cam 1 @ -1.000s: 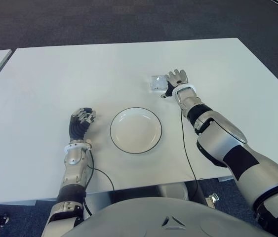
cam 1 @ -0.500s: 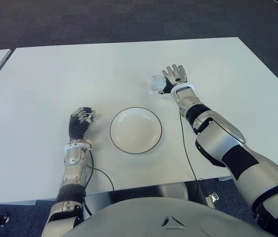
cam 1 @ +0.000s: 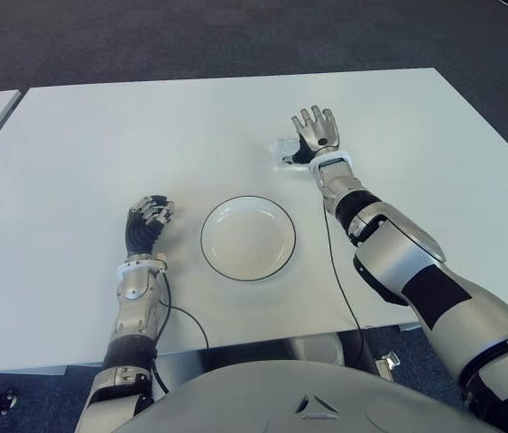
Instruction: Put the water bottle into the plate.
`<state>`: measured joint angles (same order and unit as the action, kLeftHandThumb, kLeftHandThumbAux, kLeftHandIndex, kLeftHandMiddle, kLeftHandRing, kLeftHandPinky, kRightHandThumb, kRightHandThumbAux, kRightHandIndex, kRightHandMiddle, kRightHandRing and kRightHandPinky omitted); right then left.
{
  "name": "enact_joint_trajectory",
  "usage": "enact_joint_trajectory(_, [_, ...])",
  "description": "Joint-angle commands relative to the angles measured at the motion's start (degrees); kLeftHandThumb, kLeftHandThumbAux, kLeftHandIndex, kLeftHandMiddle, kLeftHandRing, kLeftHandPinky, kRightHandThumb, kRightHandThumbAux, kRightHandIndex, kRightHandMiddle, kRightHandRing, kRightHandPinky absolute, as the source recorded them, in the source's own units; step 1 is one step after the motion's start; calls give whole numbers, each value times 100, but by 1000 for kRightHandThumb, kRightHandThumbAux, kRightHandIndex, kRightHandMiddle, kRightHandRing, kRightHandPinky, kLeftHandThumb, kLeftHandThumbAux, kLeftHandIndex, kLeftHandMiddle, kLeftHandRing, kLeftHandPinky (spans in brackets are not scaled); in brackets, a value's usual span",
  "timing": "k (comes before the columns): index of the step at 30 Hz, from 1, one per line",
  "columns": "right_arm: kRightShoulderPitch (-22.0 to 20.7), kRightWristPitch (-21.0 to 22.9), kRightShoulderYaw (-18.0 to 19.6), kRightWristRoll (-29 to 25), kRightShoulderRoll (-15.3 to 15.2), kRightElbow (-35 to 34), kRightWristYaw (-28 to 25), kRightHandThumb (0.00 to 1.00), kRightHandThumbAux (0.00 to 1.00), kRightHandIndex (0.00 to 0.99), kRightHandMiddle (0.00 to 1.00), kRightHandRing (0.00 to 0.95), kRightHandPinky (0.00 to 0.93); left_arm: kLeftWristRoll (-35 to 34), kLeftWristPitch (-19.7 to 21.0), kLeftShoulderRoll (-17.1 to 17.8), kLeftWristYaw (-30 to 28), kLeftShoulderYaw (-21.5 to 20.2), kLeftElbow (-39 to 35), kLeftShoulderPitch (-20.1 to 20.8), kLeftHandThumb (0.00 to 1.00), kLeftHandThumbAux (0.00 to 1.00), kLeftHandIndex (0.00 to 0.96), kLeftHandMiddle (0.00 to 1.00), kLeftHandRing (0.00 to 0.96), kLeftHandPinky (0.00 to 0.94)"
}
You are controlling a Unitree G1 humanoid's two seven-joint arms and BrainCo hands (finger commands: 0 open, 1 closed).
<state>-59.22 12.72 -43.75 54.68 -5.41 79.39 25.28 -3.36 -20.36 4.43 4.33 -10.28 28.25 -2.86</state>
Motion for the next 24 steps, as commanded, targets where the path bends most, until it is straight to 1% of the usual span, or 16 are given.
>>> enact_joint_trajectory(1, [-173,125,63,-69,100,-67,258,693,352,0,0,0,0,2,890,-144,60,30,578,-393,832,683,407,471,509,490])
enact_joint_trajectory(9, [-200,240,74,-54,134,-120,646,682,336,0,0,0,0,-37,927,-173,71,13,528,-402,832,683,406,471,500,480])
enact_joint_trajectory(14, [-224,267,70,-51,134,-132,767,672,320,0,0,0,0,-49,956,-181,86,1,558,-374,832,682,408,470,496,477])
enact_joint_trajectory(17, [-258,240,75,-66,118,-125,709,667,310,0,0,0,0,-38,957,-176,93,1,601,-350,832,682,410,469,497,480])
enact_joint_trajectory(21, [-336,89,106,-105,31,-71,491,668,310,0,0,0,0,-6,946,-162,100,17,626,-336,832,682,411,469,504,487])
enact_joint_trajectory(23, [-350,-4,121,-121,-11,-38,393,671,314,0,0,0,0,3,942,-158,104,22,640,-328,832,682,410,470,506,488])
enact_joint_trajectory(24, [-337,-181,156,-160,-69,2,212,671,315,0,0,0,0,7,937,-155,103,23,650,-323,832,682,410,470,507,488])
